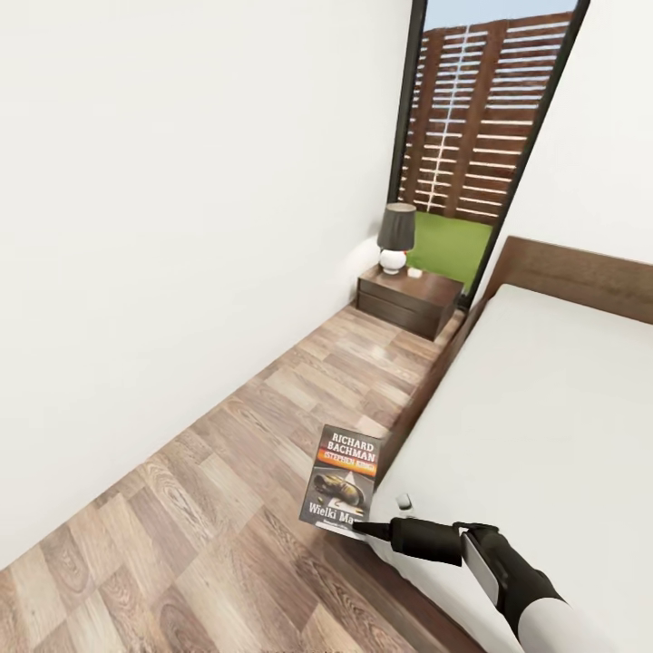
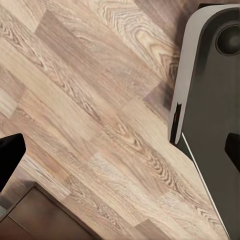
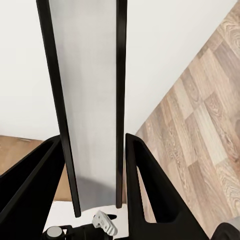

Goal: In the bedroom, move the book from the bed onto either nightstand, and place the two sandals side by side next to the bed.

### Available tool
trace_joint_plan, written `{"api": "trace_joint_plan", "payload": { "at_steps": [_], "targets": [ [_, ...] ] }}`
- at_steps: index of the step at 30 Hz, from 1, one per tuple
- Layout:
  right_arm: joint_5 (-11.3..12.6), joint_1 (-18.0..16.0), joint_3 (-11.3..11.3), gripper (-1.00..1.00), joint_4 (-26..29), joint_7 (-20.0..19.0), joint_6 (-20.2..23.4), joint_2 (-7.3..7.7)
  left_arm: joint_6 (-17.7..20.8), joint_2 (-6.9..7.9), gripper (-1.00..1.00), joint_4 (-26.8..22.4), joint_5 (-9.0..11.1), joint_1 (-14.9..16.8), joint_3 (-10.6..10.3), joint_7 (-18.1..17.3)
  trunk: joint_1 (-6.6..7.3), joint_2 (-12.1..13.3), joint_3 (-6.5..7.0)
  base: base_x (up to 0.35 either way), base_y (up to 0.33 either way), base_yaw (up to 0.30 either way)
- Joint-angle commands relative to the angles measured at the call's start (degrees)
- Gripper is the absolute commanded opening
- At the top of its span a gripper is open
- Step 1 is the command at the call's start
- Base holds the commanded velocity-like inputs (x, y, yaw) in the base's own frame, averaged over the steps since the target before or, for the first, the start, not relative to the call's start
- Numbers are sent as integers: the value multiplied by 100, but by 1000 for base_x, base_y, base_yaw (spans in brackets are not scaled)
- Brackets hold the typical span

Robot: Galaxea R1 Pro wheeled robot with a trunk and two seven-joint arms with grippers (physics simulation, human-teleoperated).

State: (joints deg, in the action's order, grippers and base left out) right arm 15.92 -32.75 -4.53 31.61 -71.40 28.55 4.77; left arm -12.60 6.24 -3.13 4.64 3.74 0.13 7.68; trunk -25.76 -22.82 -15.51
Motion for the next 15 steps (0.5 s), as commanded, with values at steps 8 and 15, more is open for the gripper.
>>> {"api": "trace_joint_plan", "payload": {
  "at_steps": [8, 15],
  "targets": [
    [66, 3, -29, -100, 4, 5, 44, 9, -21, -6, 100, 17, 40, 4, -1, -3, -3, -10, -36, 0, 0, 63],
    [63, 8, -33, -100, 4, 7, 42, 3, -23, -2, 100, 15, 45, 4, -3, -3, -3, -10, -20, 0, 0, 27]
  ]
}}
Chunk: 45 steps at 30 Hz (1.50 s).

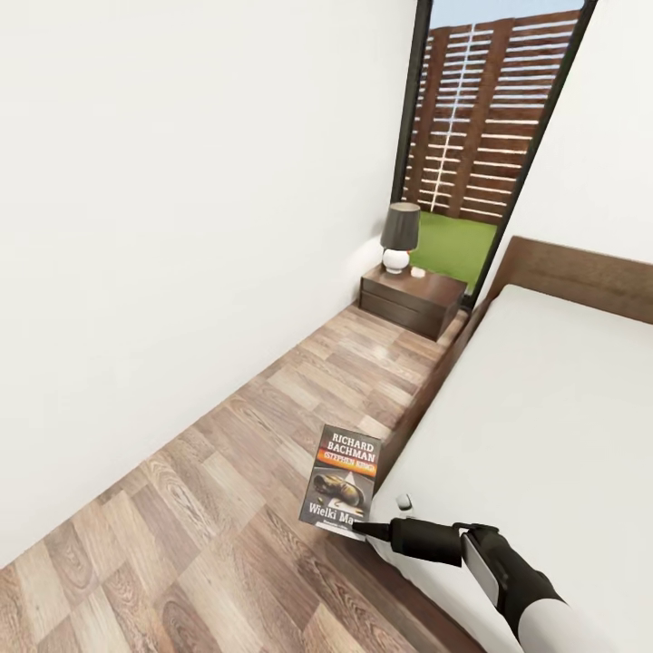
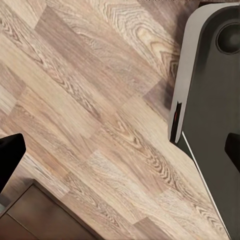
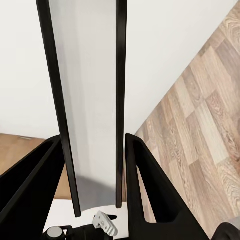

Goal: In the bedroom, move the book from the bed onto either nightstand, and place the two sandals side by side next to the bed.

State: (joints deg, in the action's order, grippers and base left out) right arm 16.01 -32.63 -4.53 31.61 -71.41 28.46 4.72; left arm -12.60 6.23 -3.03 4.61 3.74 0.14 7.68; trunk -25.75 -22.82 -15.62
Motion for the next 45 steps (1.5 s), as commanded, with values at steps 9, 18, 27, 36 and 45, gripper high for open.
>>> {"api": "trace_joint_plan", "payload": {
  "at_steps": [9, 18, 27, 36, 45],
  "targets": [
    [52, 2, -38, -100, 3, 8, 49, 3, -23, 1, 100, -2, 55, 4, 2, -3, -3, -10, 57, 0, 0, 61],
    [52, 3, -39, -100, 3, 8, 47, 3, -23, 1, 100, -4, 50, 4, 3, -3, -3, -10, 137, 0, 0, 100],
    [52, 3, -39, -100, 3, 6, 45, 2, -22, 1, 100, 7, 44, 4, 4, -3, -3, -10, 218, 0, 0, 123],
    [52, 3, -39, -100, 3, 7, 45, 2, -23, 1, 100, -1, 50, 4, 4, -3, -3, -10, 299, 0, 0, 133],
    [52, 3, -39, -100, 3, 8, 45, 2, -23, 1, 100, -4, 51, 4, 4, -3, -3, -10, 379, 0, 0, 138]
  ]
}}
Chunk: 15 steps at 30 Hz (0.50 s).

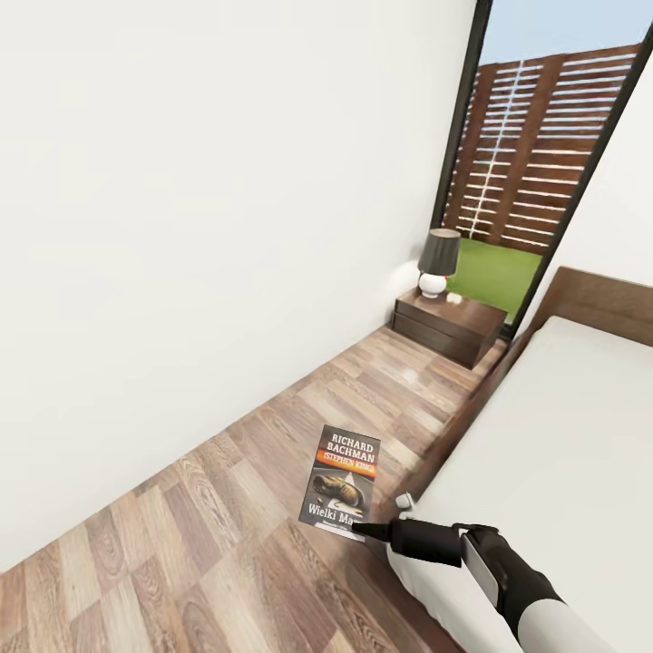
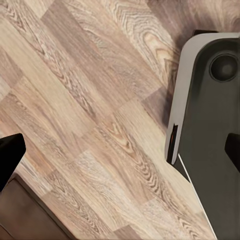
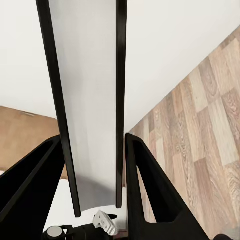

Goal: In the bedroom, move the book from the bed onto either nightstand, and place the two sandals side by side next to the bed.

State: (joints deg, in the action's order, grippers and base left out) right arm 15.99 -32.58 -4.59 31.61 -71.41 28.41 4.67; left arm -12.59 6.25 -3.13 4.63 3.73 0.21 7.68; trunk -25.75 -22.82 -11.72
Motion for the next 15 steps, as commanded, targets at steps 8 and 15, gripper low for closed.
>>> {"api": "trace_joint_plan", "payload": {
  "at_steps": [8, 15],
  "targets": [
    [54, -3, -34, -100, 4, 9, 50, 8, -24, -2, 100, 10, 44, 5, -3, -3, -3, -10, 61, 0, 0, 142],
    [54, -3, -34, -100, 4, 10, 50, 8, -24, -2, 100, 13, 43, 5, -3, -3, -3, -10, 123, 0, 0, 151]
  ]
}}
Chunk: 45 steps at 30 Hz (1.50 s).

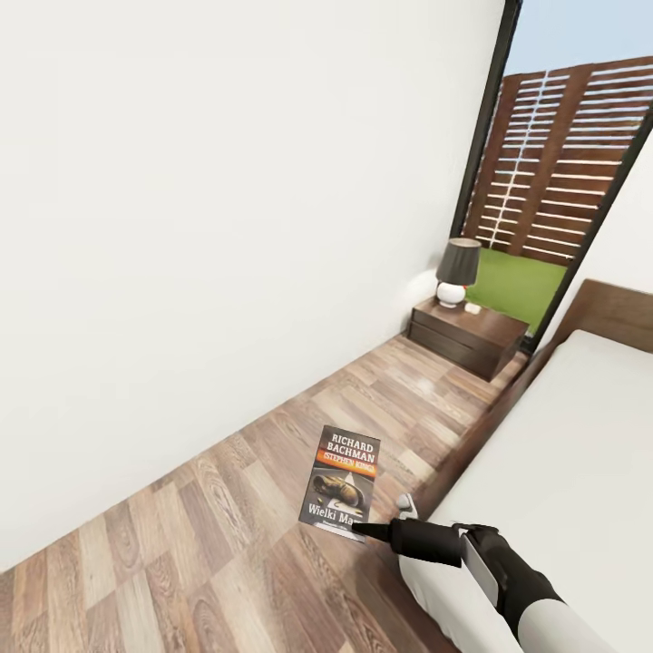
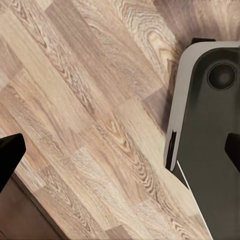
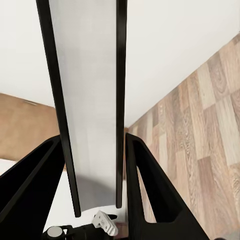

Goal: In the bedroom, move the book from the bed onto either nightstand, and place the two sandals side by side next to the bed.

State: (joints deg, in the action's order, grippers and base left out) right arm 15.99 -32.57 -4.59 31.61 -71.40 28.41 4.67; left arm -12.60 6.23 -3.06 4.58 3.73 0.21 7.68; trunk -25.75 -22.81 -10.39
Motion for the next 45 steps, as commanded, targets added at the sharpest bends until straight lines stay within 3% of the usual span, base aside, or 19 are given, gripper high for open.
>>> {"api": "trace_joint_plan", "payload": {
  "at_steps": [1, 27, 45],
  "targets": [
    [54, -3, -33, -100, 3, 9, 50, 8, -23, 0, 100, 6, 49, 5, -5, -3, -3, -11, -2, 0, 0, 159],
    [62, -3, -33, -100, 3, 10, 50, 8, -22, 1, 100, -1, 52, 5, -3, -3, -3, -11, 64, 0, 0, 58],
    [55, -3, -33, -100, 3, 9, 50, 8, -23, 1, 100, 7, 51, 5, -3, -3, -3, -11, 201, 0, 0, 80]
  ]
}}
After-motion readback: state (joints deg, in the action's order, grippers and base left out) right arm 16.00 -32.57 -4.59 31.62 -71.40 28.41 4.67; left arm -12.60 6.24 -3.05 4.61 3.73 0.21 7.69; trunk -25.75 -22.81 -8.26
